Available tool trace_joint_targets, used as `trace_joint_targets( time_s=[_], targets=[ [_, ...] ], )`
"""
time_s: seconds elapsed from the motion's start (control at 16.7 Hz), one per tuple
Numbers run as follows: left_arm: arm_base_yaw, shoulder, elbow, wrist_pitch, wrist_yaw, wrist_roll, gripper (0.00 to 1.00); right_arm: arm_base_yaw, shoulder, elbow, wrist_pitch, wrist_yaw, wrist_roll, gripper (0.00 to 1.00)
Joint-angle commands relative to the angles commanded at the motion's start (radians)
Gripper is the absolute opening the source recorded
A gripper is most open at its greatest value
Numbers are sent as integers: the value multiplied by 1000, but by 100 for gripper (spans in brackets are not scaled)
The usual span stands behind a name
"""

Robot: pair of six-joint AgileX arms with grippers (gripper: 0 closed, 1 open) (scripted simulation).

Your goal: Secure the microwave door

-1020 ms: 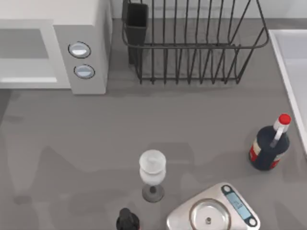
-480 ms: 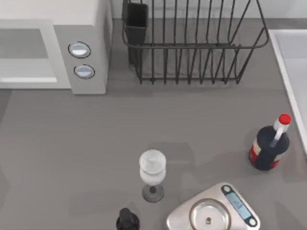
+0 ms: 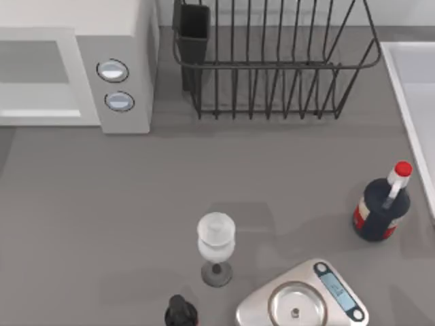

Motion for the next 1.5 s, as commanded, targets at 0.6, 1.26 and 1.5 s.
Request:
trace_joint_targets(
  time_s=[0.6, 1.26, 1.5],
  targets=[
    [6, 117, -252, 366, 6, 5, 0, 0, 0, 0, 0, 0, 0, 100],
    [-97, -62, -487, 479, -43, -104, 0, 0, 0, 0, 0, 0, 0, 100],
    [-163, -183, -634, 553, -75, -178, 0, 0, 0, 0, 0, 0, 0, 100]
  ],
)
